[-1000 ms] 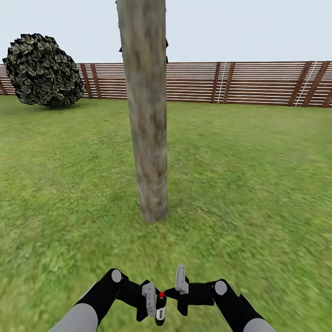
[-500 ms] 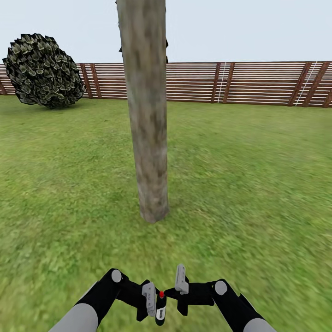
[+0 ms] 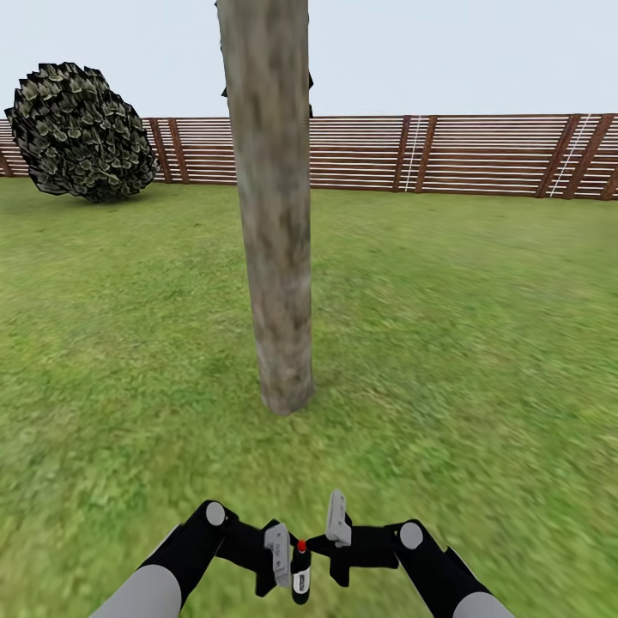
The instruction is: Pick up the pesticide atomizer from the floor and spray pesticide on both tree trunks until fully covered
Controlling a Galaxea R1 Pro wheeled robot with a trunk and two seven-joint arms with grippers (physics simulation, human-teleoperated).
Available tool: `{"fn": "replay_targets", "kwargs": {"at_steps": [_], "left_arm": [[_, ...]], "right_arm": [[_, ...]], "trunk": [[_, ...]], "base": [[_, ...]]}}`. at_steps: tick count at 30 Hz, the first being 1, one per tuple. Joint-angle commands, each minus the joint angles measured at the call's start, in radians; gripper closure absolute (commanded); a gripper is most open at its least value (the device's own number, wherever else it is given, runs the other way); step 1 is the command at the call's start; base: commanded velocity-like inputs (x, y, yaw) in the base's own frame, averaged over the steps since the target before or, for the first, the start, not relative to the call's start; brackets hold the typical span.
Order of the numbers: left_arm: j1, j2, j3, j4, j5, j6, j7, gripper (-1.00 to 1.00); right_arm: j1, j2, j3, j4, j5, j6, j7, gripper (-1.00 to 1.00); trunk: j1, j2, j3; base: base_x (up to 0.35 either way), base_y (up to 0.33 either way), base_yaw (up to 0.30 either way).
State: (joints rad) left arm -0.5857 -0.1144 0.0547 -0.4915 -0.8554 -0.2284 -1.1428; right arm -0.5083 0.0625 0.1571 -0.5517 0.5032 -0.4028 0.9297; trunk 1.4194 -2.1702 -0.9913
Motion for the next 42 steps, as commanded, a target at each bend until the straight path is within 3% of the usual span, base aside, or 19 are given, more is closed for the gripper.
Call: {"fn": "replay_targets", "kwargs": {"at_steps": [1,5,19,26,35,41,42], "left_arm": [[0.000,-0.002,0.002,-0.001,0.032,-0.006,-0.002,1.00],[0.001,0.003,-0.001,-0.001,0.047,-0.005,-0.002,1.00],[0.001,0.003,-0.001,-0.001,0.047,-0.005,-0.002,1.00],[0.002,0.015,-0.004,0.009,0.038,0.001,0.003,1.00],[0.006,0.089,-0.004,0.014,0.036,0.004,0.008,1.00],[0.011,0.157,-0.006,0.014,0.035,0.004,0.009,1.00],[0.012,0.168,-0.006,0.014,0.035,0.004,0.009,1.00]], "right_arm": [[0.001,0.000,0.001,0.001,0.008,0.001,-0.001,1.00],[0.001,0.000,-0.001,-0.001,0.008,0.001,0.000,1.00],[0.001,-0.001,-0.001,-0.001,0.008,0.001,0.000,1.00],[0.001,-0.001,-0.001,0.000,0.008,0.001,0.000,1.00],[0.001,-0.001,-0.001,-0.001,0.008,0.001,0.000,1.00],[0.001,-0.001,-0.001,0.001,0.008,0.001,0.000,1.00],[0.001,-0.002,-0.001,0.001,0.008,0.001,0.000,-1.00]], "trunk": [[0.000,0.000,0.000],[0.000,0.000,0.000],[0.000,0.000,0.000],[0.000,0.000,0.000],[0.000,0.000,0.000],[0.000,0.000,0.000],[0.000,0.000,0.000]], "base": [[0.000,0.000,0.000],[0.000,0.000,0.000],[0.000,0.000,0.000],[0.000,0.000,0.000],[0.000,0.000,0.000],[0.000,0.000,0.000],[0.000,0.000,0.000]]}}
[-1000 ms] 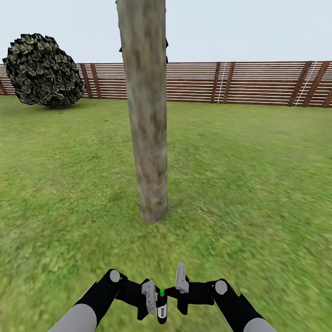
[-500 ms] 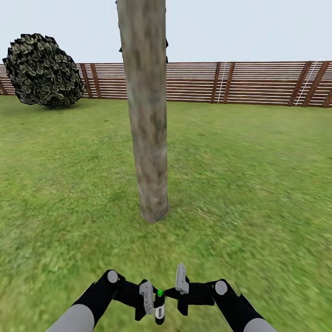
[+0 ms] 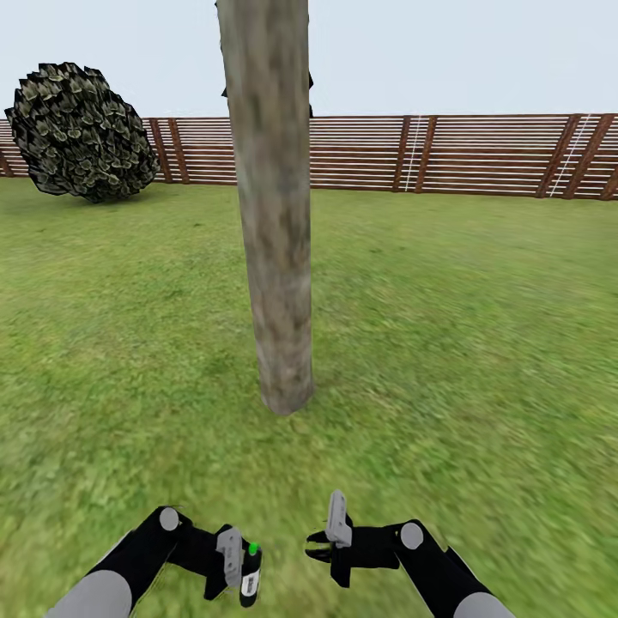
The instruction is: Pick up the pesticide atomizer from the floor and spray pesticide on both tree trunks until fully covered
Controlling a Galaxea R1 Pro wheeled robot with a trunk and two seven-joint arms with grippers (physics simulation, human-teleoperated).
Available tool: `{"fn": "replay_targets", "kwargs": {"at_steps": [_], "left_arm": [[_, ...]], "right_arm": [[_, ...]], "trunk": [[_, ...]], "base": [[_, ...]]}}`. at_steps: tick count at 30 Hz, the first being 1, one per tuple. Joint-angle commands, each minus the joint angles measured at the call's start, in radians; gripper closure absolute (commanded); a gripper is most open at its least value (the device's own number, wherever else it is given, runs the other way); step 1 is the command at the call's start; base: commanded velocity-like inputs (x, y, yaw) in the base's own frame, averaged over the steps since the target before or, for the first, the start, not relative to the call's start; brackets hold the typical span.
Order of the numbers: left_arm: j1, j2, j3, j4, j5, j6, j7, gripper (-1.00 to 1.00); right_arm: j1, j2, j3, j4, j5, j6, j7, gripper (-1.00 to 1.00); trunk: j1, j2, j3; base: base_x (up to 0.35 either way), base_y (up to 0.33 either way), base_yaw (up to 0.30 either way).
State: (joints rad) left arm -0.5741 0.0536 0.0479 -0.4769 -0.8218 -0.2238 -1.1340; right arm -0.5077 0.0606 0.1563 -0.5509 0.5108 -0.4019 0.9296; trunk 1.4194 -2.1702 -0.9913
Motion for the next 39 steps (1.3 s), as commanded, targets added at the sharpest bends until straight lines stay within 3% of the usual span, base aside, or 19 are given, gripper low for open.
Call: {"fn": "replay_targets", "kwargs": {"at_steps": [1,7,9,11,12,13,15,16,20,23,25,26,27,28,29,31,33,36,39], "left_arm": [[0.001,0.016,0.000,-0.001,0.001,0.000,0.000,1.00],[0.002,0.108,0.007,-0.012,0.002,0.001,0.007,1.00],[0.002,0.119,0.012,-0.014,0.005,0.002,0.025,1.00],[0.001,0.121,0.025,-0.014,0.010,0.004,0.085,1.00],[0.001,0.110,0.136,-0.001,0.022,0.034,0.308,1.00],[0.002,0.098,0.217,0.013,0.090,0.095,0.475,1.00],[0.002,0.084,0.239,0.047,0.127,0.106,0.601,1.00],[0.002,0.073,0.247,0.088,0.147,0.109,0.710,1.00],[0.002,0.024,0.258,0.198,0.170,0.112,0.955,1.00],[0.002,0.001,0.263,0.217,0.179,0.114,1.007,1.00],[0.002,-0.005,0.264,0.222,0.218,0.116,1.019,1.00],[0.002,-0.007,0.263,0.224,0.274,0.116,1.024,1.00],[0.002,-0.007,0.262,0.224,0.296,0.116,1.024,1.00],[0.002,-0.006,0.258,0.225,0.364,0.116,1.026,1.00],[0.003,-0.006,0.256,0.226,0.402,0.116,1.026,1.00],[0.003,-0.007,0.250,0.226,0.450,0.116,1.025,1.00],[0.003,-0.008,0.248,0.226,0.465,0.117,1.025,1.00],[0.003,-0.015,0.251,0.226,0.478,0.135,1.024,1.00],[0.003,-0.017,0.254,0.216,0.481,0.239,1.025,1.00]], "right_arm": [[0.000,-0.001,-0.001,0.000,0.000,0.000,0.000,-1.00],[0.000,-0.002,-0.003,0.001,0.003,-0.001,-0.003,-1.00],[0.000,-0.004,-0.001,0.003,0.004,-0.002,-0.005,-1.00],[0.000,-0.006,-0.001,0.004,0.005,-0.003,-0.006,-1.00],[0.002,-0.059,-0.008,0.039,0.001,-0.003,-0.102,-1.00],[0.003,-0.108,-0.037,0.186,-0.006,-0.003,-0.283,-1.00],[0.003,-0.116,-0.091,0.257,-0.006,-0.003,-0.379,-1.00],[0.004,-0.119,-0.143,0.298,-0.006,-0.003,-0.456,-1.00],[0.006,-0.123,-0.260,0.378,-0.006,-0.003,-0.704,-1.00],[0.007,-0.123,-0.281,0.405,-0.007,-0.006,-0.846,-1.00],[0.015,-0.122,-0.288,0.411,-0.009,-0.012,-0.948,-1.00],[0.023,-0.121,-0.298,0.414,-0.010,-0.025,-1.029,-1.00],[0.027,-0.120,-0.304,0.414,-0.010,-0.032,-1.055,-1.00],[0.039,-0.116,-0.326,0.416,-0.010,-0.060,-1.122,-1.00],[0.049,-0.113,-0.341,0.416,-0.010,-0.082,-1.154,-1.00],[0.068,-0.110,-0.364,0.417,-0.011,-0.134,-1.193,-1.00],[0.074,-0.109,-0.381,0.417,-0.012,-0.155,-1.205,-1.00],[0.078,-0.109,-0.501,0.417,-0.010,-0.168,-1.212,-1.00],[0.078,-0.109,-0.552,0.418,-0.007,-0.169,-1.211,-1.00]], "trunk": [[0.000,0.000,0.000],[0.000,0.000,0.000],[0.000,0.000,0.000],[0.000,0.000,0.000],[0.000,0.000,0.000],[0.000,0.000,0.000],[0.000,0.000,0.000],[0.000,0.000,0.000],[0.000,0.000,0.000],[0.000,0.000,0.000],[0.000,0.000,0.000],[0.000,0.000,0.000],[0.000,0.000,0.000],[0.000,0.000,0.000],[0.000,0.000,0.000],[0.000,0.000,0.000],[0.000,0.000,0.000],[0.000,0.000,0.000],[0.000,0.000,0.000]], "base": [[0.000,0.000,0.000],[0.000,0.000,0.000],[0.000,0.000,0.000],[0.000,0.000,0.000],[0.000,0.000,0.000],[0.000,0.000,0.000],[0.000,0.000,0.000],[0.000,0.000,0.000],[0.000,0.000,0.000],[0.000,0.000,0.000],[0.000,0.000,0.000],[0.000,0.000,0.000],[0.000,0.000,0.000],[0.000,0.000,0.000],[0.000,0.000,0.000],[0.000,0.000,0.000],[0.000,0.000,0.000],[0.000,0.000,0.000],[0.000,0.000,0.000]]}}
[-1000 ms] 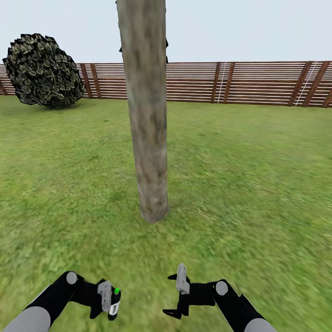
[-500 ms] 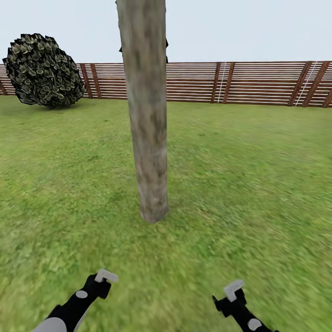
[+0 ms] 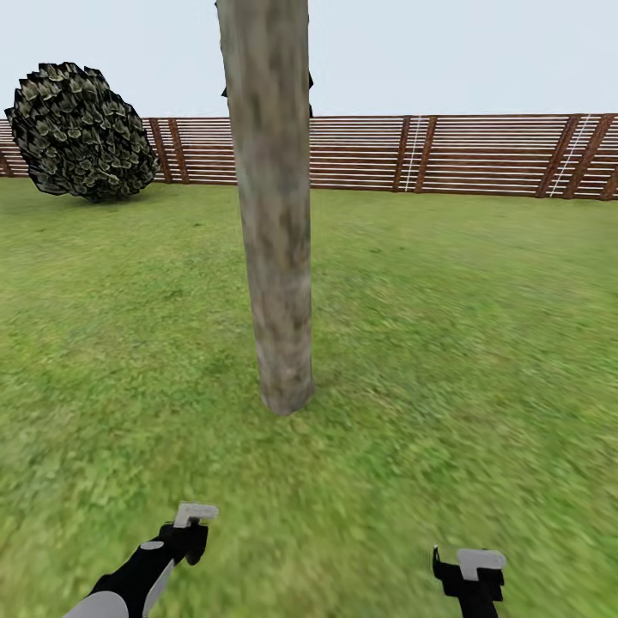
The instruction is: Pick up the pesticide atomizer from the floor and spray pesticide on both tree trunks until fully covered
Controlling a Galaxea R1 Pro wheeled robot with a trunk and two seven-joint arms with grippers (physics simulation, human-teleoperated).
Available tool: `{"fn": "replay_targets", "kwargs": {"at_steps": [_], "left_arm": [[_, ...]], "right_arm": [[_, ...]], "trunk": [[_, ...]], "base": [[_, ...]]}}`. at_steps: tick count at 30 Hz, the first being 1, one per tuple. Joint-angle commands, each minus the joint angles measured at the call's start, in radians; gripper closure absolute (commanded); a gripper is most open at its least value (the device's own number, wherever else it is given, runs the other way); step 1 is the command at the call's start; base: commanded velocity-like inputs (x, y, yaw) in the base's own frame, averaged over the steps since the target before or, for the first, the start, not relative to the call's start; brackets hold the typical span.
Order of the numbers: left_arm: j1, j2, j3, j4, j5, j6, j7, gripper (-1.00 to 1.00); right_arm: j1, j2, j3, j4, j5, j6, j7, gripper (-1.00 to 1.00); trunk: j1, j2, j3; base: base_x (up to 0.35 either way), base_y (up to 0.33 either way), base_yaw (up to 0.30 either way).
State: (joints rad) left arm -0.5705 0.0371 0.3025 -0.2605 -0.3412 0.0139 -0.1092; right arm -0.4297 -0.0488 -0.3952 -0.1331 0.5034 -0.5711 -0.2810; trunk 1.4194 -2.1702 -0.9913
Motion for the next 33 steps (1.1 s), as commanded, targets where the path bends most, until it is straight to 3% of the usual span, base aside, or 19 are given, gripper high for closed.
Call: {"fn": "replay_targets", "kwargs": {"at_steps": [1,3,7,17,27,33], "left_arm": [[-0.001,0.000,0.000,-0.003,0.001,0.045,0.001,1.00],[-0.003,-0.001,-0.004,-0.011,0.001,0.105,-0.001,1.00],[-0.003,-0.006,-0.006,-0.030,-0.002,0.155,-0.002,1.00],[-0.002,-0.006,-0.004,-0.033,-0.001,0.162,0.001,1.00],[-0.012,-0.006,-0.007,-0.034,-0.003,0.223,0.000,1.00],[-0.011,-0.005,-0.008,-0.034,-0.004,0.227,0.000,1.00]], "right_arm": [[0.000,0.000,-0.006,0.001,0.001,0.000,0.001,-1.00],[0.002,0.002,-0.013,0.009,0.003,0.000,0.002,-1.00],[0.004,0.003,-0.017,0.051,0.004,-0.004,0.004,-1.00],[0.005,0.004,-0.019,0.066,0.000,-0.006,0.002,-1.00],[0.005,0.004,-0.019,0.067,0.000,-0.006,0.002,-1.00],[0.005,0.004,-0.019,0.067,0.000,-0.006,0.002,-1.00]], "trunk": [[0.000,0.000,0.000],[0.000,0.000,0.000],[0.000,0.000,0.000],[0.000,0.000,0.000],[0.000,0.000,0.000],[0.000,0.000,0.000]], "base": [[0.000,0.000,0.000],[0.000,0.000,0.000],[0.048,0.000,0.000],[0.253,-0.132,-0.002],[0.242,-0.206,-0.251],[0.300,-0.155,-0.048]]}}
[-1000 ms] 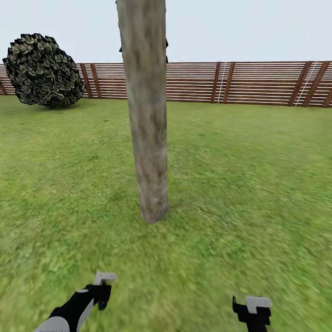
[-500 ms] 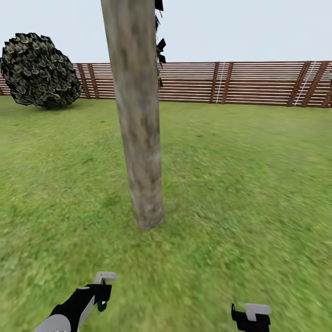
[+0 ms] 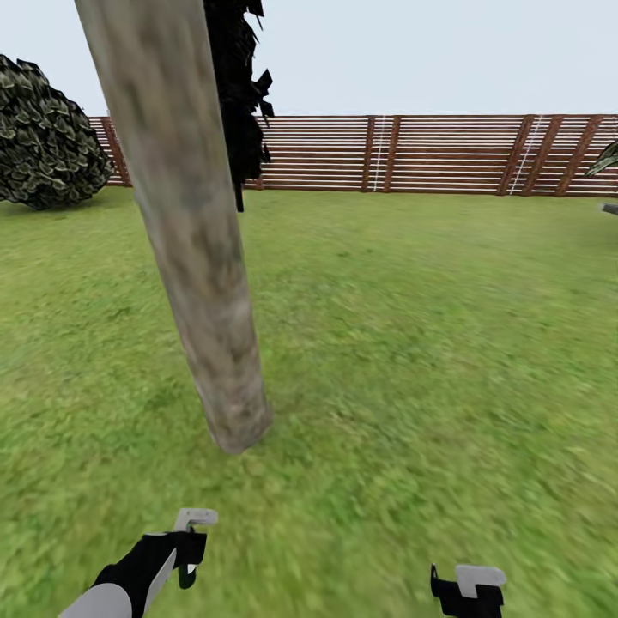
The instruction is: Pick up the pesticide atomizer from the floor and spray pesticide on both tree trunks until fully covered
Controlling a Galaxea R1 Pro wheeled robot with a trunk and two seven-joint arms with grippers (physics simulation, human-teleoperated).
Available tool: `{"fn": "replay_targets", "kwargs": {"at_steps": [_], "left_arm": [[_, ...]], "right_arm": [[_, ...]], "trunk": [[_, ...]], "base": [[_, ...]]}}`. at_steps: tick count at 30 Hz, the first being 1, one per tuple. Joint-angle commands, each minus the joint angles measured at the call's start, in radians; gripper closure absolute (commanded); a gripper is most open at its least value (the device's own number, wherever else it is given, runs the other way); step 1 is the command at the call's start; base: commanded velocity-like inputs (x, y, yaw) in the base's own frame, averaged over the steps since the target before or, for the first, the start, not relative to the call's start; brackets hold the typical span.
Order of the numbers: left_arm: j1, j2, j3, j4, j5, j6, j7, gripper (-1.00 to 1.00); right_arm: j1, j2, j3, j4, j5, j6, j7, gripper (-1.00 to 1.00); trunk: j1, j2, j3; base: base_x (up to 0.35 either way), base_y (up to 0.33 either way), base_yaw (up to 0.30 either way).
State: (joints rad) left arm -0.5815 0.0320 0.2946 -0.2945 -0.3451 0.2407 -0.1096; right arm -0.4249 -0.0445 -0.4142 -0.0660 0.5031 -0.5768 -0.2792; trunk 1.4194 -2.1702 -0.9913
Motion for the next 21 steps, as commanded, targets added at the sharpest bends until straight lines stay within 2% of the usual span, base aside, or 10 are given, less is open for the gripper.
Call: {"fn": "replay_targets", "kwargs": {"at_steps": [1,9,10,12,13,15,16,18,20,21], "left_arm": [[0.000,0.000,0.000,0.000,0.000,0.000,0.000,1.00],[0.006,-0.001,-0.002,0.000,0.001,-0.009,-0.001,1.00],[0.006,-0.005,-0.002,0.000,0.001,-0.009,-0.003,1.00],[0.004,-0.039,-0.002,0.001,0.002,-0.006,-0.008,1.00],[0.000,-0.039,-0.002,0.000,0.002,-0.004,-0.010,1.00],[-0.002,-0.030,-0.002,-0.003,0.000,-0.001,-0.010,1.00],[-0.003,0.015,-0.001,-0.023,0.000,0.001,-0.010,1.00],[-0.002,0.053,-0.001,-0.039,0.000,0.003,-0.010,1.00],[-0.002,0.057,-0.001,-0.042,0.001,0.003,-0.009,1.00],[-0.003,0.036,0.000,-0.044,0.002,0.003,-0.010,1.00]], "right_arm": [[0.000,0.000,0.000,0.000,0.000,0.000,0.000,-1.00],[0.000,0.000,0.000,0.000,0.000,0.000,0.000,-1.00],[0.000,0.000,0.000,0.000,0.000,0.000,0.000,-1.00],[0.000,0.000,0.000,0.003,0.001,0.000,0.000,-1.00],[0.000,0.000,0.000,0.004,0.001,0.001,0.000,-1.00],[0.000,0.000,0.000,0.004,0.002,0.001,0.000,-1.00],[0.000,0.000,0.000,0.005,0.002,0.001,0.000,-1.00],[0.000,0.000,0.000,0.005,0.002,0.001,0.000,-1.00],[0.000,0.000,0.000,0.005,0.002,0.001,0.000,-1.00],[0.000,0.000,0.000,0.005,0.002,0.001,0.000,-1.00]], "trunk": [[0.000,0.000,0.000],[0.000,0.000,0.000],[0.000,0.000,0.000],[0.000,0.000,0.000],[0.000,0.000,0.000],[0.000,0.000,0.000],[0.000,0.000,0.000],[0.000,0.000,0.000],[0.000,0.000,0.000],[0.000,0.000,0.000]], "base": [[0.333,-0.035,-0.005],[0.267,0.024,-0.001],[0.045,0.008,0.000],[0.010,0.002,0.000],[0.003,0.001,0.000],[0.002,0.000,0.000],[0.000,0.000,0.000],[0.000,0.000,0.000],[0.000,0.000,0.000],[0.000,0.000,0.000]]}}
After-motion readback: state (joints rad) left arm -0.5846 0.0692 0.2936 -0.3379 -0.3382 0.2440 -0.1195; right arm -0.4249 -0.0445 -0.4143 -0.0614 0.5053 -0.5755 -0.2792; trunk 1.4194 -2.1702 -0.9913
